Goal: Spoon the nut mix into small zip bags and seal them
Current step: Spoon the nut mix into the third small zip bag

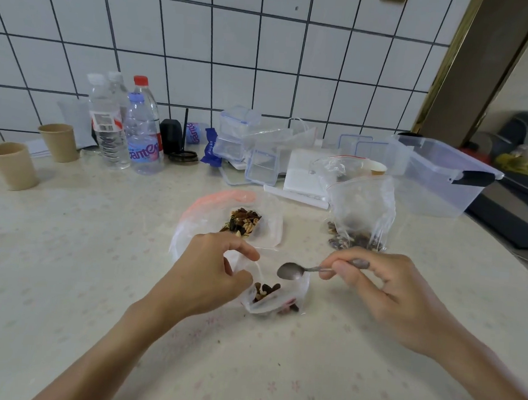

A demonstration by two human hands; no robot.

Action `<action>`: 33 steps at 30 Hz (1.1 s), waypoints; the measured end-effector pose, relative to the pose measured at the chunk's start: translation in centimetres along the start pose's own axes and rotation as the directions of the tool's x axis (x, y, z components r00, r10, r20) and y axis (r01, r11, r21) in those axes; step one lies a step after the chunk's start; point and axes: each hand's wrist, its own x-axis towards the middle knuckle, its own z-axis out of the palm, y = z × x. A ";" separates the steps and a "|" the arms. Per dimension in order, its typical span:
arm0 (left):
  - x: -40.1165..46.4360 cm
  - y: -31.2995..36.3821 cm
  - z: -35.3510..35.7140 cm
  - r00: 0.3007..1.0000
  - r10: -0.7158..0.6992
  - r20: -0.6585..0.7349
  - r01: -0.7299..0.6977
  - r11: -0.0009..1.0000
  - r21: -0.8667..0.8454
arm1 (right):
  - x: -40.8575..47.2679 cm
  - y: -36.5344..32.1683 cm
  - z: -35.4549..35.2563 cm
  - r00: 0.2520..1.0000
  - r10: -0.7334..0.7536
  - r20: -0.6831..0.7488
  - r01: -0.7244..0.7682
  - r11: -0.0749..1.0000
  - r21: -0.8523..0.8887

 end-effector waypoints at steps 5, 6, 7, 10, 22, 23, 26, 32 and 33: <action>-0.2 0.7 -0.3 0.988 0.083 -0.127 -0.066 0.988 0.137 | 1.1 0.3 1.3 0.969 0.218 -0.114 -0.139 0.867 0.478; -0.1 0.7 -0.5 0.981 0.099 -0.170 -0.072 0.985 0.159 | 1.4 0.4 1.6 0.955 0.271 -0.118 -0.163 0.816 0.554; 0.1 0.7 -0.7 0.972 0.103 -0.211 -0.069 0.985 0.159 | 1.7 0.4 2.0 0.940 0.323 -0.112 -0.188 0.761 0.621; 0.7 0.1 -1.3 0.937 0.109 -0.331 -0.071 0.990 0.125 | 3.0 0.6 3.0 0.898 0.435 -0.064 -0.255 0.634 0.730; 3.1 -3.8 -2.4 0.739 0.085 -0.668 -0.071 0.996 0.048 | 12.4 3.3 7.4 0.920 0.370 -0.132 -0.223 0.767 0.602; 3.2 -4.2 -2.3 0.760 0.064 -0.647 -0.048 0.998 0.043 | 13.0 3.7 7.9 0.924 0.365 -0.116 -0.230 0.770 0.595; 3.3 -5.2 -2.1 0.817 0.012 -0.577 0.012 0.999 0.039 | 13.8 4.8 9.1 0.934 0.340 -0.108 -0.218 0.784 0.581; 5.4 -5.2 -3.1 0.916 -0.042 -0.399 0.157 0.953 0.261 | 13.0 5.2 9.8 0.966 0.168 -0.196 -0.105 0.949 0.297; 6.0 -4.8 -3.3 0.937 -0.059 -0.345 0.173 0.934 0.311 | 12.8 5.1 9.6 0.970 0.137 -0.199 -0.086 0.965 0.246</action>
